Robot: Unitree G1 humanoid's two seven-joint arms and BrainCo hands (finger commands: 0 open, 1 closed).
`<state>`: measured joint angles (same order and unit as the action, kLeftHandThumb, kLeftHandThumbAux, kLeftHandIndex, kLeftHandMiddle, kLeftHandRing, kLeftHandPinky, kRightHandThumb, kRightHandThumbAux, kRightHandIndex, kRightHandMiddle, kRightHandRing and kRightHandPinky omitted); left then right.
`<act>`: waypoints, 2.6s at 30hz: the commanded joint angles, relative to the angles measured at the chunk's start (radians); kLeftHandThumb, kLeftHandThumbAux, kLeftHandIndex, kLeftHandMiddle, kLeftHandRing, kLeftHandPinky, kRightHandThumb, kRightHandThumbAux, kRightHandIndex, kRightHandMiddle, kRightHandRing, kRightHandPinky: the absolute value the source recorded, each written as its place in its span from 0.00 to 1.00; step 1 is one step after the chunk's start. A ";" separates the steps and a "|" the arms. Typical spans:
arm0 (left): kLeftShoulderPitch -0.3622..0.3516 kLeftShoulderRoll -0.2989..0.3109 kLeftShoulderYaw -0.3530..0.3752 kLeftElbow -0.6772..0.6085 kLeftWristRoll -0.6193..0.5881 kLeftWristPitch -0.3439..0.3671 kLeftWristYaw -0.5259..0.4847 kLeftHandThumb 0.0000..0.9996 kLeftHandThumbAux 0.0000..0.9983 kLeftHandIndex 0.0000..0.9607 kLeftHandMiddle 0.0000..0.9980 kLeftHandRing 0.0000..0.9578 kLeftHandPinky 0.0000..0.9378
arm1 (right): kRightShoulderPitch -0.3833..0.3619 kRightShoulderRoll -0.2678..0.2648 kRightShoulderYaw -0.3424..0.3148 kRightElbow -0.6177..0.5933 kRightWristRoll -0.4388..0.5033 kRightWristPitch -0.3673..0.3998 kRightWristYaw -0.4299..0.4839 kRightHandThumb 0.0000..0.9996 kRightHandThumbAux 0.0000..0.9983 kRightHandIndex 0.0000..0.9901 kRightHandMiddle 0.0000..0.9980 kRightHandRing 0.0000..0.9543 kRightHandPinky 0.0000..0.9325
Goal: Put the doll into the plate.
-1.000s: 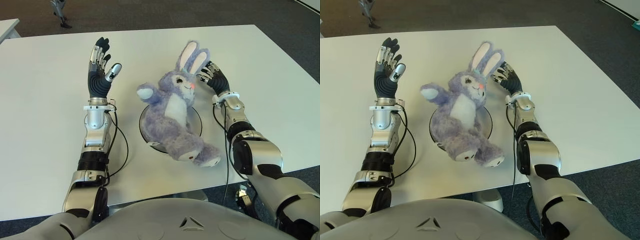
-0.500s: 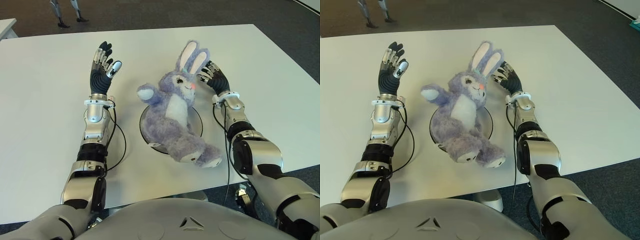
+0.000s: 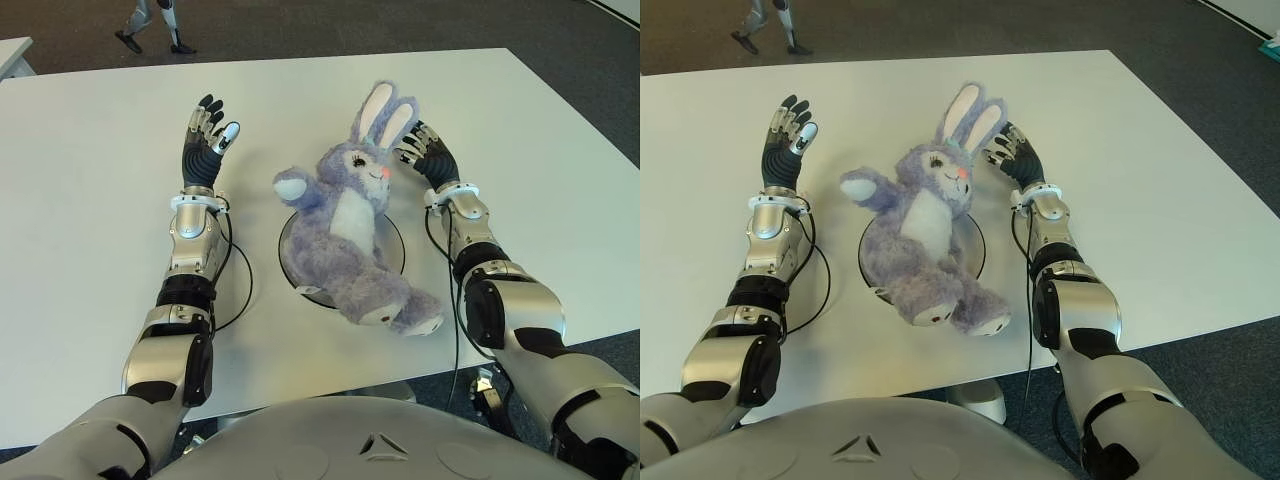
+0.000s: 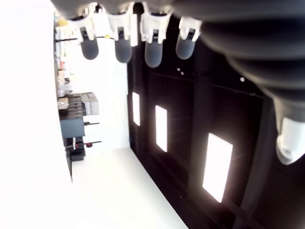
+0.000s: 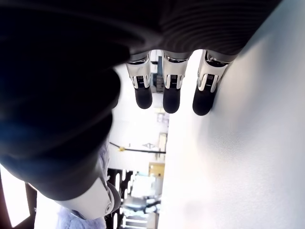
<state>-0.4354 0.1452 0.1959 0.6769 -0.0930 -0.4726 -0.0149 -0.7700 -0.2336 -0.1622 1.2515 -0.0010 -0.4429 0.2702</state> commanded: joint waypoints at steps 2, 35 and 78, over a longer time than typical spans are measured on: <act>-0.029 0.012 0.017 0.078 -0.010 0.002 -0.002 0.00 0.51 0.03 0.11 0.08 0.04 | 0.114 0.047 0.002 0.084 -0.009 0.085 0.009 0.34 0.83 0.05 0.07 0.08 0.09; -0.076 0.016 0.013 0.316 0.004 0.017 -0.012 0.00 0.54 0.00 0.14 0.13 0.07 | 0.110 0.052 -0.005 0.080 -0.013 0.071 0.022 0.27 0.80 0.04 0.06 0.07 0.09; -0.064 0.003 -0.019 0.384 0.002 0.112 -0.029 0.00 0.53 0.01 0.11 0.09 0.04 | 0.111 0.065 -0.009 0.077 -0.007 0.063 0.022 0.32 0.83 0.04 0.07 0.07 0.10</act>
<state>-0.5705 0.1723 0.1819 0.9960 -0.0965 -0.4153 -0.0335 -0.7735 -0.2127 -0.1756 1.2547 -0.0018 -0.4426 0.2861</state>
